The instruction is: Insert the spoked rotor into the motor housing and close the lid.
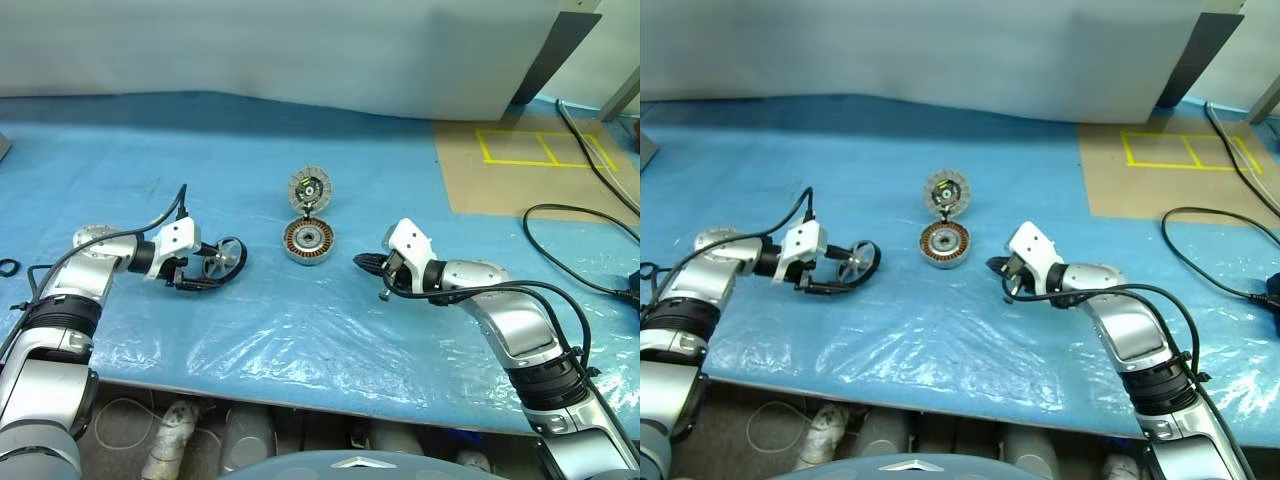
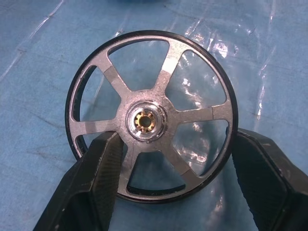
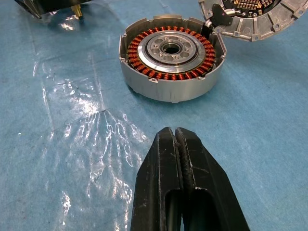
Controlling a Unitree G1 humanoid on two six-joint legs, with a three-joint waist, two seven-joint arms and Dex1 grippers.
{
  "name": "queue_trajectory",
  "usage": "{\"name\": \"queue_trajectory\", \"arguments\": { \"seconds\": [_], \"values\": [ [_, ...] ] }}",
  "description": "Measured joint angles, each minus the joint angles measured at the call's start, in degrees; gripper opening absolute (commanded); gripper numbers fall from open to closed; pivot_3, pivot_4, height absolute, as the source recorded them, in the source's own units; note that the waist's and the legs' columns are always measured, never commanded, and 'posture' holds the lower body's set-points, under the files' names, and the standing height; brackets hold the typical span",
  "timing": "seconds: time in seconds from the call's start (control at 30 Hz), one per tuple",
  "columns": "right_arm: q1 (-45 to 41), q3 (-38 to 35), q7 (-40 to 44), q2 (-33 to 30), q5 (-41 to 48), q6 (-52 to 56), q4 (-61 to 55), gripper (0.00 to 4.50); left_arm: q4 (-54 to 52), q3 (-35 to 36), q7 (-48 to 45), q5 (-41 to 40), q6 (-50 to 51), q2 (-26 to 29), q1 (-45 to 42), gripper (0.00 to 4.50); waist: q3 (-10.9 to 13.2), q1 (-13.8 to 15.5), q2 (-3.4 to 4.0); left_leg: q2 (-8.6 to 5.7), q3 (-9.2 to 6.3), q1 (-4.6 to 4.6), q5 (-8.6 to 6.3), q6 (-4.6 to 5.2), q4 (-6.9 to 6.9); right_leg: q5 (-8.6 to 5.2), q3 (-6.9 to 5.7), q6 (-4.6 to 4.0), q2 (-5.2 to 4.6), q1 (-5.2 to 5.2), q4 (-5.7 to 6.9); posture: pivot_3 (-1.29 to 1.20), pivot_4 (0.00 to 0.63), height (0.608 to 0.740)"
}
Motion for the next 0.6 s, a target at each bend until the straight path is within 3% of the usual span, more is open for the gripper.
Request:
{"name": "queue_trajectory", "arguments": {
  "seconds": [0.43,0.6],
  "values": [
    [-0.15,0.01,-0.05,0.19,-0.05,-0.01,0.46,0.00,-5.84,1.62,0.33,-2.73,2.46,-0.33,1.87,3.29,0.00,-0.06,0.00,-0.01,0.00,0.00,0.00,0.00,0.00,-0.01,0.00,-0.01,0.00,0.00,0.00,0.00,0.150,0.740],
    [-0.39,-0.03,-0.24,0.60,-0.03,0.00,0.69,0.00,-10.24,2.23,2.57,-5.59,6.53,-4.01,0.61,3.29,0.00,0.26,0.00,-0.02,0.00,-0.01,0.00,0.00,0.02,-0.02,0.00,-0.04,-0.01,0.00,0.01,0.00,0.150,0.740]
  ]
}}
